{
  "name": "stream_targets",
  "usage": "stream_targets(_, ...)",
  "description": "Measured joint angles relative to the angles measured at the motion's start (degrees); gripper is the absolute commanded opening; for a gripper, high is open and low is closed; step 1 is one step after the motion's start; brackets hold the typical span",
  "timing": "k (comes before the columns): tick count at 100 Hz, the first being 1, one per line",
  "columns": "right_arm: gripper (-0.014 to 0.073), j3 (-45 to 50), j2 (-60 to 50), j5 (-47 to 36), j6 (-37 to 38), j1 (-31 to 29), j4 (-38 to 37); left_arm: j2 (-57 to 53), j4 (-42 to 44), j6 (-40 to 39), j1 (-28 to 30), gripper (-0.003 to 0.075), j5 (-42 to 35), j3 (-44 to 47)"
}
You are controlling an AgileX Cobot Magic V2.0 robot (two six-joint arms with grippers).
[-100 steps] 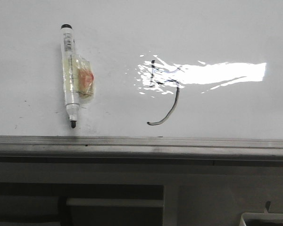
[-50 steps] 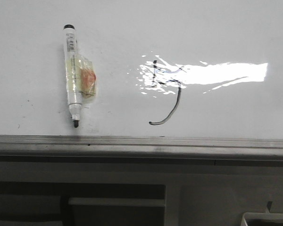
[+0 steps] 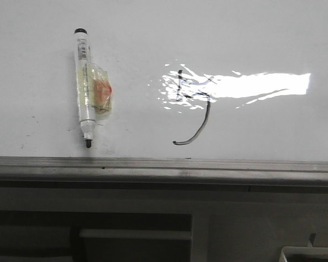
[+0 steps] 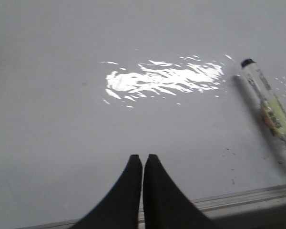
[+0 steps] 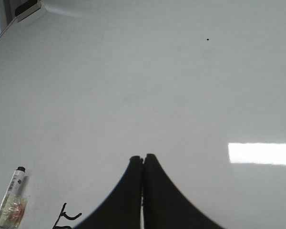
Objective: Write number 5 on whiteboard
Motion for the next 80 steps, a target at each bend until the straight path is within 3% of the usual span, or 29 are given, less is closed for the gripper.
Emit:
stream_targets(38,-0.0066,0.0,0.0,-1.7,0.0,0.0,0.3,0.0,2.9,-1.2,1.4,-0.0020,12.3,0.0)
stream_targets(80,-0.0066,0.0,0.0,-1.9,0.0,0.0,0.3,0.0,2.9,-1.4,1.4,-0.0020,12.8,0.0)
